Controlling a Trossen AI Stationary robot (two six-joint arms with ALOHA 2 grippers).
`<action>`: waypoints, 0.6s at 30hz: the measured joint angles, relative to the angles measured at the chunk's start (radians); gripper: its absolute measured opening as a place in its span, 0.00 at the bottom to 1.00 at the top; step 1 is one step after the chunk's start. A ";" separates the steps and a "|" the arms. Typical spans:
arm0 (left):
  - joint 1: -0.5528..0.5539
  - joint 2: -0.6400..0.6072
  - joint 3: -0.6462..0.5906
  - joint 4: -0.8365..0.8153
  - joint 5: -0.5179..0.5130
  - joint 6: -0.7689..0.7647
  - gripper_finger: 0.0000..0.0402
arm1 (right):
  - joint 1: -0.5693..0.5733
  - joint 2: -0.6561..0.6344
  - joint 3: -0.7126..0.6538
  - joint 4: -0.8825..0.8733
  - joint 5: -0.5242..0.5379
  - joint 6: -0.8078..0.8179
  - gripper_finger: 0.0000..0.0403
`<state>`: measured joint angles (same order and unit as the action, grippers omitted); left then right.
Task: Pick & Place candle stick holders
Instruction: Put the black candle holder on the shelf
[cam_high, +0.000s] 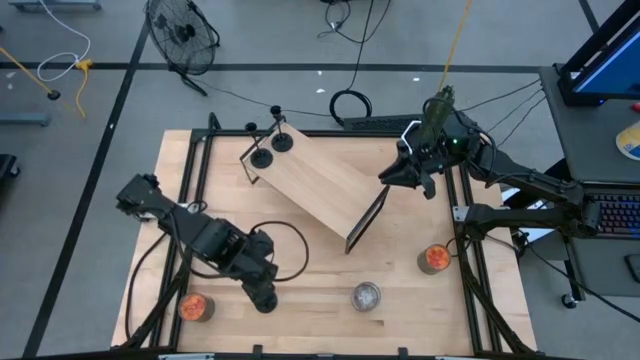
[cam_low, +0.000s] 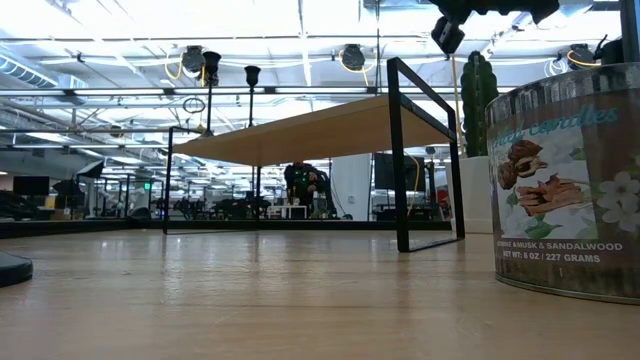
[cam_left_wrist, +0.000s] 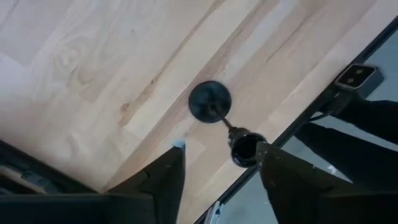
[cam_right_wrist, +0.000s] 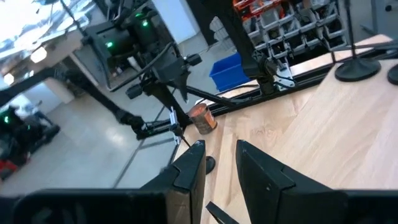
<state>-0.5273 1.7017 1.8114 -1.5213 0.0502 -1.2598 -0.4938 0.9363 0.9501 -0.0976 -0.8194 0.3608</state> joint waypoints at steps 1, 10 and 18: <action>-0.005 0.005 -0.001 -0.002 0.000 -0.001 0.54 | 0.000 0.000 0.000 -0.009 -0.011 -0.023 0.21; -0.039 0.039 -0.001 0.007 0.001 -0.062 0.60 | 0.000 -0.013 0.000 -0.145 0.096 -0.203 0.21; -0.065 0.040 -0.001 0.008 0.001 -0.136 0.60 | 0.004 -0.097 -0.023 -0.239 0.378 -0.271 0.21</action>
<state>-0.5919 1.7416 1.8099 -1.5131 0.0511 -1.3962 -0.4896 0.8397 0.9272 -0.3366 -0.4412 0.0899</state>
